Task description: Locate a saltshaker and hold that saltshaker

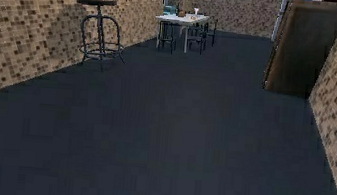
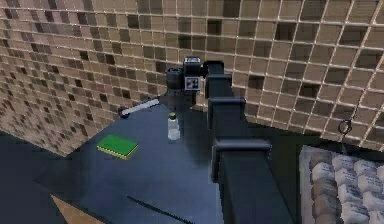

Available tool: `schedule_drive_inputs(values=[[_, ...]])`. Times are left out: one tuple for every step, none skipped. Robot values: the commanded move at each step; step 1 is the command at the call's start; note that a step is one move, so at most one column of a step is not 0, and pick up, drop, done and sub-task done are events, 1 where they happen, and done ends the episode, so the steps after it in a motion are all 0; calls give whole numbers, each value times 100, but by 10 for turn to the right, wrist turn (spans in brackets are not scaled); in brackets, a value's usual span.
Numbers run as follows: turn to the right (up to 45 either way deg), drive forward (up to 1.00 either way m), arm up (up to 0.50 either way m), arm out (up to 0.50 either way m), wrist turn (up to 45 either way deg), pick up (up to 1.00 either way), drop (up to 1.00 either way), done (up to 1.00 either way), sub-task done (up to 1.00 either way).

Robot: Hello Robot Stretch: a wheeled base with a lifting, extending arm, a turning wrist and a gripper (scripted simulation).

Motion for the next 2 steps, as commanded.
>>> schedule_drive_inputs(values=[[0,0,0,0,300,0,0,0,0],[0,0,-16,0,0,0,0,0,0]])
